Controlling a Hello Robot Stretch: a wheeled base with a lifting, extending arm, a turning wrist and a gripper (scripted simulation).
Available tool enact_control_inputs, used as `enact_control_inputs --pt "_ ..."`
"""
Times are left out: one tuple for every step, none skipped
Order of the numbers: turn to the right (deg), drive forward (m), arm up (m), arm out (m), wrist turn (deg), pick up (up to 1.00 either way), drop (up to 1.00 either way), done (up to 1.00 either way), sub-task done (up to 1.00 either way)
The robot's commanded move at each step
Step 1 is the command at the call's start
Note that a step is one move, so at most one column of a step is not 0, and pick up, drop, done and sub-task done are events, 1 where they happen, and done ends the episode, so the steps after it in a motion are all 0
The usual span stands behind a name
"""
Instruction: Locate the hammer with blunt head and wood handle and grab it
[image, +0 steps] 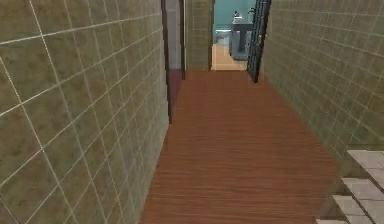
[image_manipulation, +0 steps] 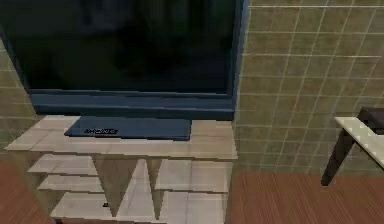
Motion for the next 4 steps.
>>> enact_control_inputs --pt "0.0 1.0 0.0 0.0 0.0 0.0 0.0 0.0 0.0" --pt "3.0 0.0 0.0 0.0 0.0 0.0 0.0 0.0 0.0" --pt "0.0 1.0 0.0 0.0 0.0 0.0 0.0 0.0 0.0" --pt "0.0 0.5 0.0 0.0 0.0 0.0 0.0 0.0 0.0"
